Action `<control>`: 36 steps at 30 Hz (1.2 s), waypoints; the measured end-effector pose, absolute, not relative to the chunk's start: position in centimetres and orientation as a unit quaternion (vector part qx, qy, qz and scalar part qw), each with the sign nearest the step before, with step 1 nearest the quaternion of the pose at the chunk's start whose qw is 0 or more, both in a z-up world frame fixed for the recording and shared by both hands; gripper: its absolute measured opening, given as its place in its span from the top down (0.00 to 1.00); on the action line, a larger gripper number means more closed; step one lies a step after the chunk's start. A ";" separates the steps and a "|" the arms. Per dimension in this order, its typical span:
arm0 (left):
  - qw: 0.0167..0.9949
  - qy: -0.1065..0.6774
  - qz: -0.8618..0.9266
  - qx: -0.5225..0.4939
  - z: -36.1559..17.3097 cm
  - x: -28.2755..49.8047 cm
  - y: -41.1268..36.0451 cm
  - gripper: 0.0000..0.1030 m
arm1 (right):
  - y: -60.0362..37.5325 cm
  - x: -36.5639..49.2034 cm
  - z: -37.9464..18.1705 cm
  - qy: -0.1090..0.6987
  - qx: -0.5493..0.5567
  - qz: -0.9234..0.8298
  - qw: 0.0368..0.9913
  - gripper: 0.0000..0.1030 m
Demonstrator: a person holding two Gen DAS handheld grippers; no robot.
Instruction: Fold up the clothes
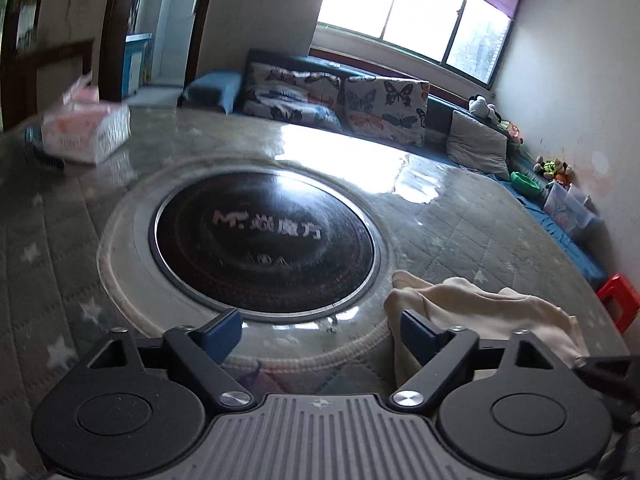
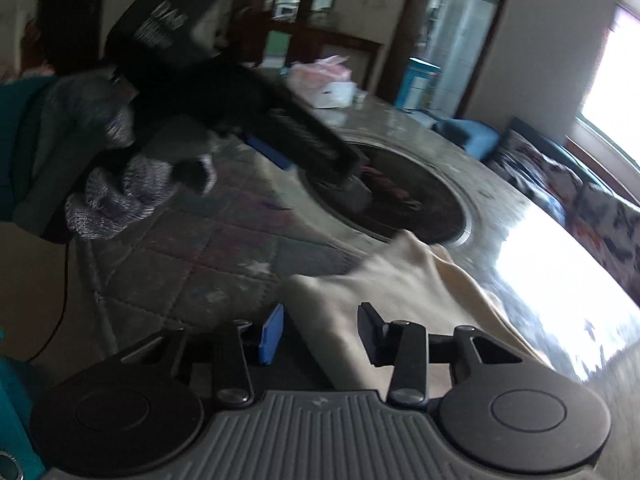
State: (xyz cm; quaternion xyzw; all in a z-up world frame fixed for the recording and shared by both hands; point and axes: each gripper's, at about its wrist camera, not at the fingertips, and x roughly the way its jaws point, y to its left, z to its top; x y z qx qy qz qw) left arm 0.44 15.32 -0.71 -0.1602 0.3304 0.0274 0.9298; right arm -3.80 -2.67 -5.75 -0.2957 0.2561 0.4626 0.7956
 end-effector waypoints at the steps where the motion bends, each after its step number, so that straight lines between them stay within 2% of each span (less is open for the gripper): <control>1: 0.927 0.333 0.022 -0.170 -0.9 0.4 15.3 0.17 | -2.2 -3.9 -6.0 0.256 -0.302 0.464 0.792 0.65; 5: 0.919 0.343 0.005 -0.193 -1.2 0.4 15.1 0.17 | -1.1 -3.7 -7.1 0.268 -0.311 0.457 0.789 0.68; 7: 0.916 0.345 -0.004 -0.207 -1.2 0.4 15.0 0.16 | -1.4 -3.5 -7.0 0.270 -0.299 0.454 0.794 0.75; 8: 0.913 0.346 -0.008 -0.217 -1.2 0.5 14.9 0.15 | -1.7 -3.3 -6.8 0.271 -0.289 0.453 0.799 0.82; 11: 0.902 0.351 -0.021 -0.250 -1.2 0.6 14.8 0.15 | -2.5 -2.8 -6.1 0.274 -0.257 0.450 0.810 0.87; 16: 0.876 0.368 -0.037 -0.310 -1.9 1.9 14.4 0.15 | -4.1 -2.4 -4.6 0.271 -0.213 0.448 0.825 0.88; 22: 0.862 0.385 -0.043 -0.327 -2.4 3.3 12.8 0.16 | -5.7 -2.6 -4.1 0.266 -0.192 0.455 0.828 0.88; 25: 0.855 0.391 -0.050 -0.338 -2.8 3.8 12.2 0.29 | -6.5 -2.8 -3.9 0.265 -0.182 0.459 0.828 0.88; 26: 0.851 0.393 -0.051 -0.343 -3.0 3.9 12.1 0.37 | -6.8 -2.8 -3.9 0.265 -0.178 0.460 0.828 0.88; 27: 0.848 0.396 -0.052 -0.349 -3.2 4.1 12.1 0.51 | -7.0 -2.9 -3.8 0.264 -0.175 0.461 0.829 0.88; 28: 0.844 0.399 -0.054 -0.355 -3.4 4.2 12.1 0.57 | -7.3 -2.9 -3.8 0.264 -0.172 0.463 0.828 0.88; 30: 0.837 0.404 -0.053 -0.365 -3.8 4.4 12.3 0.76 | -7.6 -3.0 -4.0 0.271 -0.171 0.467 0.824 0.87; 34: 0.840 0.404 -0.053 -0.358 -3.9 4.2 12.4 0.80 | -9.7 -2.4 -3.9 0.275 -0.141 0.450 0.838 0.78; 36: 0.842 0.404 -0.052 -0.354 -3.8 4.1 12.3 0.80 | -11.2 -1.6 -3.8 0.278 -0.124 0.429 0.851 0.77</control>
